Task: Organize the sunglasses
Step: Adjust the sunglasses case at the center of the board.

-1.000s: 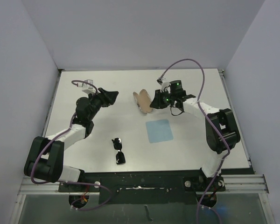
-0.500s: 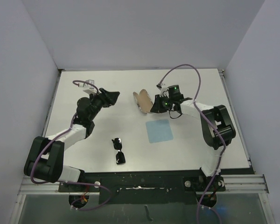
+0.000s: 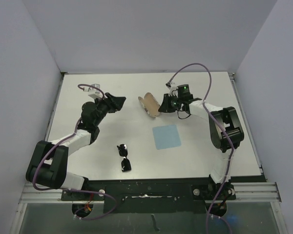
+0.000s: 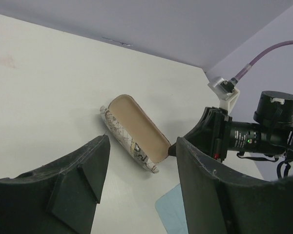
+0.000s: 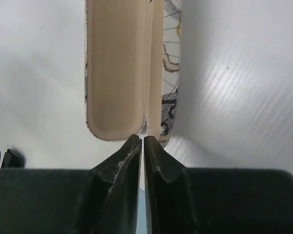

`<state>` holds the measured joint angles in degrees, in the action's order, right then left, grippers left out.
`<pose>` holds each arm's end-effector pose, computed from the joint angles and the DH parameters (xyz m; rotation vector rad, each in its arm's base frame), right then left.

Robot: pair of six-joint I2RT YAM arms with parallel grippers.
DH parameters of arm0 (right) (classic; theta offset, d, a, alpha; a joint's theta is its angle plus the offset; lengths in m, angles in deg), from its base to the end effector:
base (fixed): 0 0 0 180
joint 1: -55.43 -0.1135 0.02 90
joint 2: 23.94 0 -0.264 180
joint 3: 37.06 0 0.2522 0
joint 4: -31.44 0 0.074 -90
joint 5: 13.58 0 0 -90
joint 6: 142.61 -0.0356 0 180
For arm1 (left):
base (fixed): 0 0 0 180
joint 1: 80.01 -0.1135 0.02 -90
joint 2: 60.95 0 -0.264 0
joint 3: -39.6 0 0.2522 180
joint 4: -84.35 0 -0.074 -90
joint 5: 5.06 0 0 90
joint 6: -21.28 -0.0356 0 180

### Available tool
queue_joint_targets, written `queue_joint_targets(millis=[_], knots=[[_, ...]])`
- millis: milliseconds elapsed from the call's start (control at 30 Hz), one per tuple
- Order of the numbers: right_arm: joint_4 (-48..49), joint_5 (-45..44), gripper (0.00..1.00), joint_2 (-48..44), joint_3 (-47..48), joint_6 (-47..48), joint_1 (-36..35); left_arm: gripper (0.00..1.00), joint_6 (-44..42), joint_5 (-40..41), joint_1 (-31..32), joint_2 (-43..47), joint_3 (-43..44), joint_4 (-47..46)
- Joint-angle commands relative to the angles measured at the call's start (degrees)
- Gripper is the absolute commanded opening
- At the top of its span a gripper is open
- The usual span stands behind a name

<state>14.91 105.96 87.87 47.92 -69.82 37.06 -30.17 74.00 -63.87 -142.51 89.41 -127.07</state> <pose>0.3925 0.1488 0.1727 -0.2928 2.3625 0.9054 0.2908 -0.0912 0.2413 -0.1657 1.6407 -0.8894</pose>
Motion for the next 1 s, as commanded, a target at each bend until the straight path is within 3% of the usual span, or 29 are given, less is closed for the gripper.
queue_joint_targets(millis=[0,967], knots=[[1.76,0.43,0.1,1.87,4.02,-0.04,1.12,0.55,-0.59,-0.2,0.3,-0.35,1.21,-2.27],[-1.5,2.15,0.1,8.87,14.73,1.49,4.19,0.55,-1.27,-0.19,0.44,-0.44,1.39,-1.57]])
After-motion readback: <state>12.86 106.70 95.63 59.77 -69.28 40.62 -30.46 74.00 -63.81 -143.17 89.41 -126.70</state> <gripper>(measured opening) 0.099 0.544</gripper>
